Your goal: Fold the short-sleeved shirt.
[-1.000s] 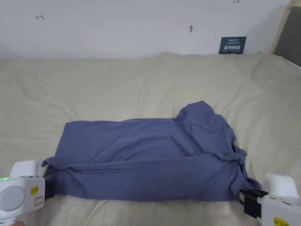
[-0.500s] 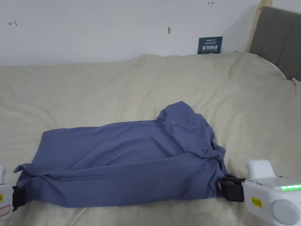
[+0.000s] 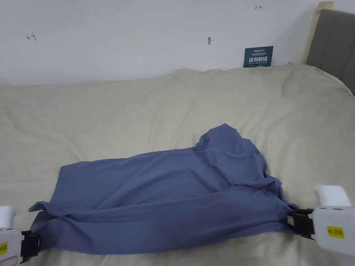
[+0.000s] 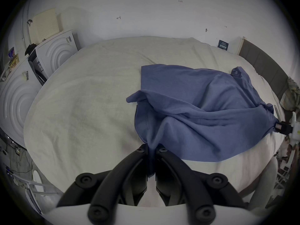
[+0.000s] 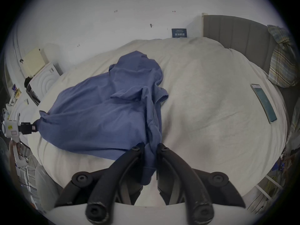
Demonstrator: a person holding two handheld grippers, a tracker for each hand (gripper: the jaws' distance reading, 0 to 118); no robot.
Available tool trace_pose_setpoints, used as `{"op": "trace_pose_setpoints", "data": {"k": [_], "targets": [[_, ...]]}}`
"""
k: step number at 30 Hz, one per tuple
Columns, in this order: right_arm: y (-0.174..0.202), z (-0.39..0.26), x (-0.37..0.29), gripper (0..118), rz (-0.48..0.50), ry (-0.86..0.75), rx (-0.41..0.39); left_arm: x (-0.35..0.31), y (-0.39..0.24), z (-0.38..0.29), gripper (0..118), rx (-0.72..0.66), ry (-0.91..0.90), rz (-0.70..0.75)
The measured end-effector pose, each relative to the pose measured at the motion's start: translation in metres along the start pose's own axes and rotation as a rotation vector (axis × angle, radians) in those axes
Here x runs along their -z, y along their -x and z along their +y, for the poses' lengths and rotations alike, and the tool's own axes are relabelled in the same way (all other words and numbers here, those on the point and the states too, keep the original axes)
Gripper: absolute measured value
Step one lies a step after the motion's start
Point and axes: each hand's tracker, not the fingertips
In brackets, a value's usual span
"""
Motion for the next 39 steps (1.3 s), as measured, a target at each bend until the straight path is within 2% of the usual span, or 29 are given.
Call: {"op": "trace_pose_setpoints", "data": {"k": [4, 7, 9, 13, 14, 15, 16, 17, 18, 19, 22, 24, 25, 26, 27, 28, 30, 31, 32, 36, 39], "targets": [[0.007, -0.014, -0.031, 12, -0.049, -0.004, -0.078, -0.03, 0.009, -0.028, 7, 0.016, -0.005, 0.026], [0.003, -0.04, -0.038, 12, -0.043, 0.043, -0.078, -0.037, 0.023, -0.059, 7, -0.063, 0.037, -0.007], [0.0, -0.06, -0.033, 12, -0.051, 0.107, -0.056, -0.033, 0.024, -0.083, 7, -0.061, 0.068, -0.002], [0.0, -0.075, -0.026, 13, -0.051, 0.123, -0.061, -0.018, 0.028, -0.107, 7, -0.072, 0.126, -0.017], [0.001, -0.073, -0.028, 14, -0.054, 0.103, -0.05, -0.017, 0.03, -0.107, 8, -0.095, 0.114, -0.026], [0.001, -0.07, -0.029, 24, -0.05, 0.095, -0.053, -0.017, 0.033, -0.105, 7, -0.122, 0.094, -0.041], [0.001, -0.066, -0.03, 50, -0.05, 0.092, -0.061, -0.018, 0.036, -0.102, 14, -0.138, 0.097, -0.052], [0.002, -0.063, -0.031, 75, -0.063, 0.092, -0.073, -0.019, 0.038, -0.099, 35, -0.13, 0.1, -0.054], [0.003, -0.06, -0.033, 90, -0.086, 0.078, -0.082, -0.022, 0.036, -0.095, 61, -0.119, 0.096, -0.038], [0.004, -0.056, -0.038, 92, -0.089, 0.046, -0.091, -0.026, 0.036, -0.091, 83, -0.098, 0.091, 0.004], [0.004, -0.033, -0.054, 92, -0.054, -0.028, -0.099, -0.042, 0.038, -0.076, 86, -0.12, 0.004, -0.027], [0.011, -0.016, -0.062, 89, -0.034, -0.069, -0.104, -0.047, 0.04, -0.06, 85, -0.142, -0.033, -0.079], [0.014, -0.007, -0.063, 71, -0.033, -0.083, -0.103, -0.047, 0.039, -0.051, 82, -0.165, -0.045, -0.071], [0.017, 0.002, -0.064, 45, -0.028, -0.11, -0.099, -0.049, 0.032, -0.04, 68, -0.166, -0.05, -0.052], [0.02, 0.01, -0.062, 10, -0.026, -0.142, -0.11, -0.05, 0.028, -0.032, 42, -0.138, -0.094, -0.024], [0.019, 0.018, -0.056, 0, -0.038, -0.167, -0.093, -0.048, 0.022, -0.023, 4, -0.128, -0.127, 0.005], [0.021, 0.035, -0.047, 0, -0.036, -0.185, -0.074, -0.042, 0.01, -0.005, 3, -0.119, -0.183, 0.051], [0.02, 0.045, -0.043, 0, 0.005, -0.214, -0.044, -0.037, 0.009, 0.005, 1, -0.116, -0.16, 0.03], [0.021, 0.056, -0.036, 0, 0.045, -0.206, -0.059, -0.032, 0.007, 0.016, 0, -0.114, -0.15, 0.017], [0.021, 0.106, 0.011, 0, -0.013, -0.166, -0.104, -0.016, -0.003, 0.045, 0, -0.131, -0.175, -0.008], [0.012, 0.144, 0.059, 1, 0.001, -0.093, -0.101, -0.003, -0.007, 0.057, 0, -0.134, -0.174, -0.019]]}}
